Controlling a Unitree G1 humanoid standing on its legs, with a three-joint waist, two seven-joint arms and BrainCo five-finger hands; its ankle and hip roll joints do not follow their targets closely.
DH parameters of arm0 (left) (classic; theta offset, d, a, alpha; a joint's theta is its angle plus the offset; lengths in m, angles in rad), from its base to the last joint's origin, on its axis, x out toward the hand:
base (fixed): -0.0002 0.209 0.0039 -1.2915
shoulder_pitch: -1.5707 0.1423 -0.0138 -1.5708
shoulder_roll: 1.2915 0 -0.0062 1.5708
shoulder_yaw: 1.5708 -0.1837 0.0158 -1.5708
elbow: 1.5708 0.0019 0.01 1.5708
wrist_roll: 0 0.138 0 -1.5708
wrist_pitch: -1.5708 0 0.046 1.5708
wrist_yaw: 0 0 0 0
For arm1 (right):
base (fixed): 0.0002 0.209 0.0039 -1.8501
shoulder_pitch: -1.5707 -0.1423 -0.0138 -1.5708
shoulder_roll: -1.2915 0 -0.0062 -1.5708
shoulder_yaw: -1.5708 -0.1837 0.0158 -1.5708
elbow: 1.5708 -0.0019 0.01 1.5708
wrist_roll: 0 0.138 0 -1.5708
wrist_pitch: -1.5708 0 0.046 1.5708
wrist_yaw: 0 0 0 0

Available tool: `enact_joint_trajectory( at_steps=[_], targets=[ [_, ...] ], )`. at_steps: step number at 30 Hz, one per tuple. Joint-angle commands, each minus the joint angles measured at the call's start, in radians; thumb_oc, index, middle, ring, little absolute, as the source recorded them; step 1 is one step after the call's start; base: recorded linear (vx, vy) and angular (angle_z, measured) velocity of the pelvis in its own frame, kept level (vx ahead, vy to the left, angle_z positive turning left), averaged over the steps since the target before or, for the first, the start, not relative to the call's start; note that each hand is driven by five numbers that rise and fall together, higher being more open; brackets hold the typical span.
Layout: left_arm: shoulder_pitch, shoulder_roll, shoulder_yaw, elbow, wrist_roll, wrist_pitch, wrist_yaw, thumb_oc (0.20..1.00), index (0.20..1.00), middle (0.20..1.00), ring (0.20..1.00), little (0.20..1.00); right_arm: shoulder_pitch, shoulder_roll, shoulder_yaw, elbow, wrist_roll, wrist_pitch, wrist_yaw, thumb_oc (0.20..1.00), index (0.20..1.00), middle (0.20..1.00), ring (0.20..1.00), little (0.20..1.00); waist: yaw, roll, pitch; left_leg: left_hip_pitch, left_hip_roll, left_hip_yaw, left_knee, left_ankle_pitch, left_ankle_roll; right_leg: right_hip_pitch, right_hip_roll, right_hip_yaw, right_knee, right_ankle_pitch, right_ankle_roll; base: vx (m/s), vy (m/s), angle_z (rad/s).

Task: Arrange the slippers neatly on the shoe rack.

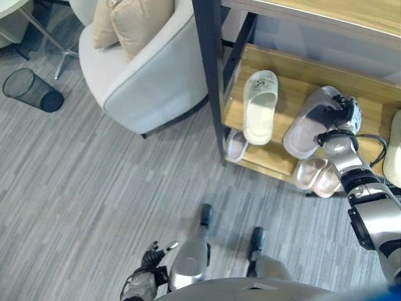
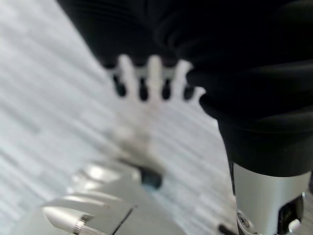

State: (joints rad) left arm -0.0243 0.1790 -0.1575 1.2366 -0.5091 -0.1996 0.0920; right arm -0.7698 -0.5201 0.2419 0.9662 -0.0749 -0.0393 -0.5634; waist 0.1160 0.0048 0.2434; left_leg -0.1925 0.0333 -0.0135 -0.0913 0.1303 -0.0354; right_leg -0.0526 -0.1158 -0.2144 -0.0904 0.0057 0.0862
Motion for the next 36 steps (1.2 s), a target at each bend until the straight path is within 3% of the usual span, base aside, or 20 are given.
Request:
enact_joint_trajectory(
  at_steps=[1,6,12,19,20,24,27,28,32,34,36],
  targets=[
    [-0.008,-0.001,-0.064,0.043,-0.035,-0.016,0.000,1.000,1.000,1.000,1.000,1.000,-0.003,-0.003,0.045,0.046,-0.025,-0.010,-0.028,0.200,0.200,0.200,0.200,0.200,0.008,-0.029,-0.060,-0.029,0.013,0.002,0.004,-0.063,-0.045,-0.018,-0.076,0.008,0.006,0.019,0.078,0.00,-0.003,-0.08],
    [0.009,-0.011,-0.058,0.035,-0.030,-0.012,0.004,1.000,1.000,1.000,1.000,1.000,0.031,-0.008,0.032,0.000,-0.078,0.005,-0.073,0.200,0.200,0.200,0.200,0.200,0.007,-0.032,-0.054,-0.029,0.011,0.000,0.004,-0.064,-0.043,-0.016,-0.076,0.012,0.008,0.018,0.077,-0.02,0.000,0.01],
    [-0.027,-0.005,0.022,-0.021,-0.031,-0.021,0.033,1.000,1.000,1.000,1.000,1.000,0.277,-0.016,-0.081,-0.323,-0.321,0.072,-0.163,0.200,0.200,0.200,0.200,0.200,-0.026,-0.038,-0.068,0.008,0.014,0.015,0.004,-0.089,-0.034,0.011,-0.078,0.019,0.007,0.008,0.080,0.01,-0.001,0.00],
    [-0.021,0.004,0.097,-0.107,-0.037,-0.032,0.055,1.000,1.000,1.000,1.000,1.000,0.597,-0.002,-0.128,-0.657,-0.484,0.041,-0.066,0.200,0.200,0.200,0.200,0.200,-0.070,-0.067,-0.112,0.091,0.024,0.040,0.004,-0.126,-0.025,0.072,-0.077,0.034,0.006,-0.008,0.085,0.04,0.001,-0.04],
    [-0.008,0.008,0.118,-0.149,-0.038,-0.040,0.066,1.000,1.000,1.000,1.000,1.000,0.684,0.013,-0.131,-0.748,-0.513,0.013,-0.037,0.200,0.200,0.200,0.200,0.200,-0.086,-0.073,-0.127,0.122,0.026,0.048,0.004,-0.140,-0.020,0.091,-0.076,0.045,0.007,-0.012,0.086,0.06,0.021,-0.14],
    [0.048,0.043,0.171,-0.261,-0.041,-0.069,0.107,1.000,1.000,1.000,1.000,1.000,0.794,0.017,-0.111,-0.847,-0.548,-0.021,0.032,0.200,0.200,0.200,0.200,0.200,-0.089,-0.082,-0.146,0.199,0.037,0.080,0.005,-0.157,-0.015,0.117,-0.070,0.082,0.027,-0.021,0.093,0.05,0.042,-0.34],
    [0.125,0.077,0.227,-0.417,-0.061,-0.098,0.163,1.000,1.000,1.000,1.000,1.000,0.892,0.033,-0.100,-0.897,-0.523,-0.060,0.096,0.200,0.200,0.200,0.200,0.200,-0.085,-0.100,-0.149,0.224,0.041,0.093,0.096,-0.204,-0.003,0.143,-0.074,0.093,0.104,-0.058,0.087,0.01,0.020,-0.57],
    [0.145,0.088,0.251,-0.509,-0.097,-0.125,0.191,1.000,1.000,1.000,1.000,1.000,0.950,0.040,-0.074,-0.928,-0.516,-0.087,0.129,0.200,0.200,0.200,0.200,0.200,-0.089,-0.126,-0.115,0.211,0.038,0.091,0.244,-0.259,-0.006,0.161,-0.076,0.083,0.227,-0.114,0.077,0.03,-0.021,-0.30],
    [0.161,0.076,0.245,-0.623,-0.100,-0.151,0.215,1.000,1.000,1.000,1.000,1.000,0.991,0.038,-0.069,-0.943,-0.531,-0.098,0.133,0.200,0.200,0.200,0.200,0.200,-0.089,-0.147,-0.056,0.167,0.044,0.079,0.424,-0.335,-0.008,0.145,-0.094,0.071,0.375,-0.177,0.061,-0.11,-0.021,0.10],
    [0.178,0.061,0.253,-0.704,-0.119,-0.179,0.230,1.000,1.000,1.000,1.000,1.000,1.011,0.033,-0.074,-0.943,-0.531,-0.099,0.131,0.200,0.200,0.200,0.200,0.200,-0.081,-0.154,-0.010,0.121,0.059,0.064,0.527,-0.376,-0.003,0.097,-0.106,0.071,0.488,-0.197,0.053,-0.25,-0.028,0.25],
    [0.179,0.046,0.255,-0.795,-0.203,-0.221,0.209,1.000,1.000,1.000,1.000,1.000,1.006,0.040,-0.077,-0.917,-0.506,-0.098,0.117,0.200,0.200,0.200,0.200,0.200,-0.075,-0.154,0.042,-0.012,0.073,0.030,0.691,-0.428,0.004,-0.025,-0.121,0.076,0.642,-0.246,0.032,-0.34,-0.018,0.29]
  ],
)
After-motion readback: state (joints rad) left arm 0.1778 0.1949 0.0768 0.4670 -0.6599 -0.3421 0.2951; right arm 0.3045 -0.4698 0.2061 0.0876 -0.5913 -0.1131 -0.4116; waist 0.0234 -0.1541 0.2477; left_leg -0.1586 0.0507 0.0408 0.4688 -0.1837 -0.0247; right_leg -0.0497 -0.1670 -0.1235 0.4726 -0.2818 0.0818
